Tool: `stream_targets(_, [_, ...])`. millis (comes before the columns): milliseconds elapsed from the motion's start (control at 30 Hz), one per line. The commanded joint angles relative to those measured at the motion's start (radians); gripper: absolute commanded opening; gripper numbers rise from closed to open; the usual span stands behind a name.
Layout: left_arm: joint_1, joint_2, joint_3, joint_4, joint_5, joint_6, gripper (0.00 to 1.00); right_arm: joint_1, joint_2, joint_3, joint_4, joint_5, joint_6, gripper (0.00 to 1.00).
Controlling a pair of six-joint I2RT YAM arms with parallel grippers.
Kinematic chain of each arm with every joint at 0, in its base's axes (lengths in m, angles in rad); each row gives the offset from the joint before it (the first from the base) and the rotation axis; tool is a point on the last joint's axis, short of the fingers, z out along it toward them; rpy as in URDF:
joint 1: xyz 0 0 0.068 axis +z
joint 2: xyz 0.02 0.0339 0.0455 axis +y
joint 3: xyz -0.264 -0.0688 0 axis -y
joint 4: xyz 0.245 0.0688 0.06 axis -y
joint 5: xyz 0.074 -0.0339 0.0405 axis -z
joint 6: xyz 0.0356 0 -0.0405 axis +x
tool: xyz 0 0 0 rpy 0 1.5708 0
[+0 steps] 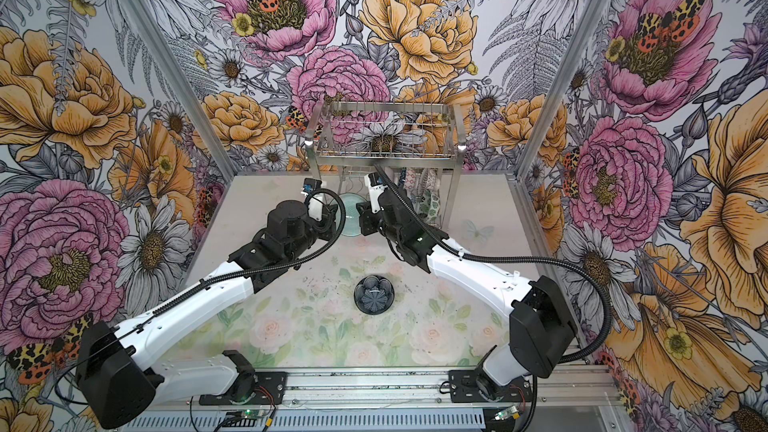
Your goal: Load the bowls into the dish rack
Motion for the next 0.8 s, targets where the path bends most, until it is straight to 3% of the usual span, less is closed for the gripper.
stream_targets(0, [-0.006,-0.025,0.035,0.086,0.003,-0.013,0.0,0.004,-0.004,0.024,0.023,0.01,-0.017,0.0])
stream_targets(100, [-0.001,-0.032,0.043,0.061,-0.006,-0.005,0.02,0.004,-0.011,0.022,0.023,0.034,-0.035,0.0])
stream_targets(200, [0.011,-0.056,0.051,0.004,-0.022,0.028,0.74,0.005,-0.014,0.023,0.012,0.074,-0.065,0.0])
stream_targets(233, [0.018,-0.069,0.053,-0.02,-0.034,0.044,0.91,0.006,-0.014,0.023,0.009,0.091,-0.08,0.0])
stream_targets(267, [0.028,-0.082,0.052,-0.046,-0.042,0.055,0.98,0.006,-0.014,0.023,0.005,0.112,-0.093,0.0])
stream_targets(433, [0.105,-0.169,0.035,-0.17,-0.023,0.081,0.99,0.029,0.018,0.046,-0.019,0.248,-0.22,0.0])
stream_targets(600, [0.109,-0.222,0.013,-0.201,-0.053,0.088,0.99,0.086,0.115,0.109,0.002,0.435,-0.406,0.0])
stream_targets(767, [0.109,-0.24,0.005,-0.232,-0.066,0.075,0.99,0.113,0.218,0.158,0.108,0.546,-0.556,0.0])
